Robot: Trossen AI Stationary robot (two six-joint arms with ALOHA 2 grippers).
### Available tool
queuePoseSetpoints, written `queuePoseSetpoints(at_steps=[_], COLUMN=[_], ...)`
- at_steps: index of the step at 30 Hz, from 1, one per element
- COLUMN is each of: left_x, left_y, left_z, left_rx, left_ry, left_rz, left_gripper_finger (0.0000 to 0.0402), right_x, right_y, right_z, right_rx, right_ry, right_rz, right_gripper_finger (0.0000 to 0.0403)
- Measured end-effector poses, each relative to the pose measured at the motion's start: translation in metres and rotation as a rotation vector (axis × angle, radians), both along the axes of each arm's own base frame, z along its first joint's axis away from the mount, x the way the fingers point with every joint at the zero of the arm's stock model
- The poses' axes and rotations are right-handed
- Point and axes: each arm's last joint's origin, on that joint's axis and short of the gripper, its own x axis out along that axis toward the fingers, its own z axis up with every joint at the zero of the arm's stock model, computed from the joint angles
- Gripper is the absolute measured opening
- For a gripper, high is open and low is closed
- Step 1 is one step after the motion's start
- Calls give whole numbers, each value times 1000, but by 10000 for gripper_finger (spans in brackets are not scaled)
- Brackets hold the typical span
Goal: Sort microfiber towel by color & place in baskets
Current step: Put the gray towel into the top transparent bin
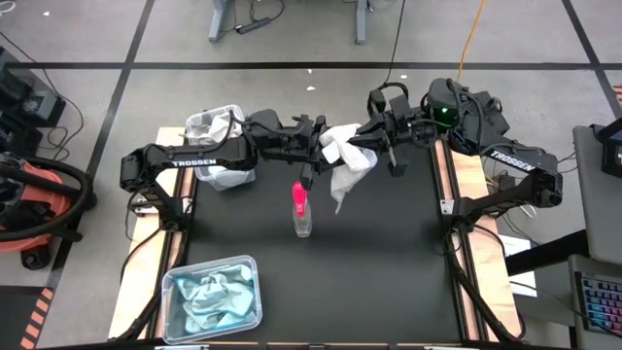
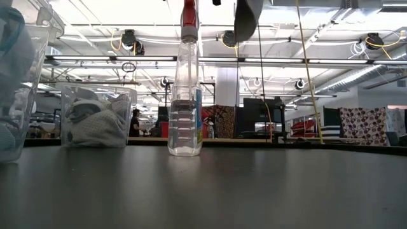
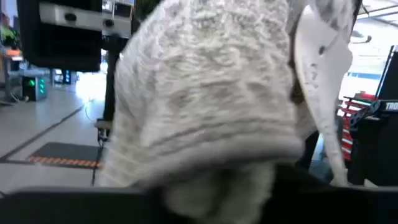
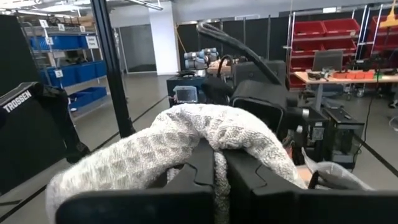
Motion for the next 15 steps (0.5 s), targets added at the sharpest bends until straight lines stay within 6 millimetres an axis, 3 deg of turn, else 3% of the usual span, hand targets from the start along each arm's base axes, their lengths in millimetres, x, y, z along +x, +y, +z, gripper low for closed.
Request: queuePoseSetpoints(at_steps=[4, 9, 15], left_x=[-3, -14, -42], left_y=[2, 6, 10], left_z=[2, 13, 32], left_rx=[26, 68, 170], left_ry=[-6, -18, 76], left_rz=[9, 32, 90], left_gripper_finger=[23, 22, 19], right_x=[-2, -3, -8], right_y=[1, 1, 3], right_z=[-3, -10, -16], right_rx=[19, 58, 85], right_ry=[39, 117, 194], right_rz=[0, -3, -12], right_gripper_finger=[3, 21, 101])
